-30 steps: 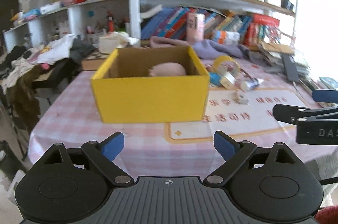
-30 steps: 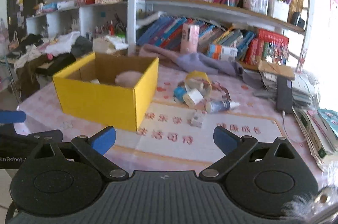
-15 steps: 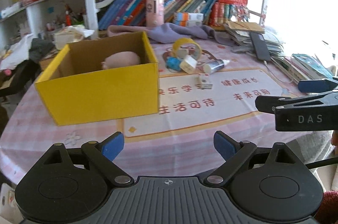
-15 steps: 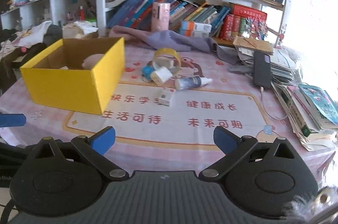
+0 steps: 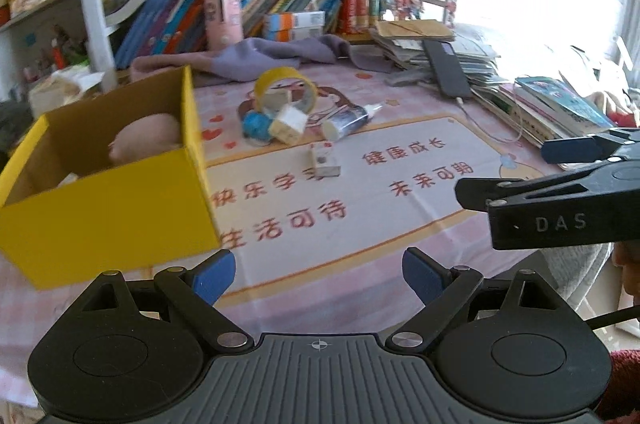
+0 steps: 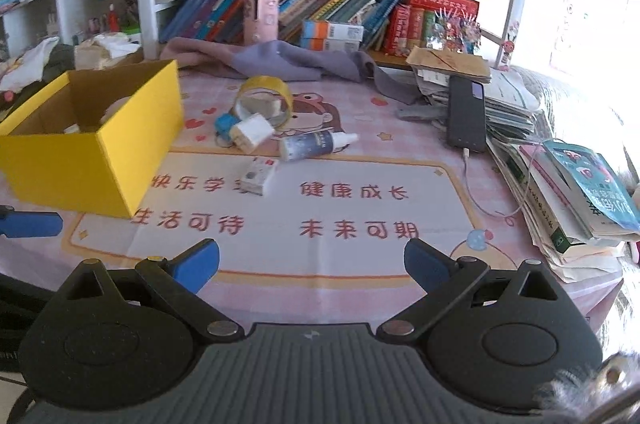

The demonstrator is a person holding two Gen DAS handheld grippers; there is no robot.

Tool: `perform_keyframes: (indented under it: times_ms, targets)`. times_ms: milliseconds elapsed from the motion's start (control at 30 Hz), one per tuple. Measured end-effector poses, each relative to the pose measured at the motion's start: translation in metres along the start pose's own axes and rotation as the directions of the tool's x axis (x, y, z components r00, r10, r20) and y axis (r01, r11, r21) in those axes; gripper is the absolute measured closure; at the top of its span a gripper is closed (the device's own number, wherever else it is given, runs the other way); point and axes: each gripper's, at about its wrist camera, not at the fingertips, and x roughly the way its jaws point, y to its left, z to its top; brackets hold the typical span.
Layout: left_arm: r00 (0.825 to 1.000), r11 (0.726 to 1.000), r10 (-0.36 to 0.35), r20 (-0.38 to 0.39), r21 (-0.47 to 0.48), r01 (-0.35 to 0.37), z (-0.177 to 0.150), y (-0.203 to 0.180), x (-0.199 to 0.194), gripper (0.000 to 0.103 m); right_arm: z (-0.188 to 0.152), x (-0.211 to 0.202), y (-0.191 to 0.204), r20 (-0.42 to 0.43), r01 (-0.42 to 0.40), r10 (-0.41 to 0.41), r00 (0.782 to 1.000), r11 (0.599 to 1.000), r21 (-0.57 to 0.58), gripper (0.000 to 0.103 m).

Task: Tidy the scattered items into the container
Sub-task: 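Withdraw both tools from the box back toward the remaining items, then grasp the white-red medicine box with the left gripper while the right gripper grasps the spray bottle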

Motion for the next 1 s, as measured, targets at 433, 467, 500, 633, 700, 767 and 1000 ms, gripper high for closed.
perform_keyframes:
  times_ms: [433,467,500,633,700,767,1000]
  targets:
    - [0.999,0.999,-0.030,-0.041,-0.028,0.029,0.039,-0.010,0.069,0.016,0.032,0.058,-0.037,-0.045,-0.043,0.043,0.998,0.999,-0.007,0.012]
    - [0.998,0.999,-0.030,-0.047,-0.033,0.029,0.043,-0.011,0.076,0.017,0.036,0.064,-0.041,-0.049,-0.049,0.048,0.998,0.999,-0.009,0.013]
    - [0.998,0.999,-0.030,-0.053,-0.039,0.028,0.047,-0.012,0.082,0.018,0.040,0.071,-0.045,-0.054,-0.056,0.056,0.997,0.998,-0.011,0.015]
    - [0.997,0.998,-0.011,-0.078,-0.064,0.006,0.061,-0.015,0.103,0.024,0.057,0.098,-0.059,-0.076,-0.092,0.090,0.993,0.995,-0.024,0.023]
    - [0.996,0.997,0.003,-0.090,-0.079,-0.010,0.068,-0.017,0.113,0.027,0.065,0.111,-0.066,-0.088,-0.120,0.117,0.989,0.992,-0.030,0.026]
    - [0.995,0.995,0.022,-0.102,-0.090,-0.031,0.074,-0.019,0.122,0.029,0.072,0.124,-0.071,-0.102,-0.153,0.148,0.984,0.988,-0.039,0.031]
    - [0.985,0.989,0.098,-0.139,-0.100,-0.113,0.095,-0.017,0.159,0.044,0.094,0.177,-0.083,-0.183,-0.294,0.288,0.940,0.956,-0.006,0.050]
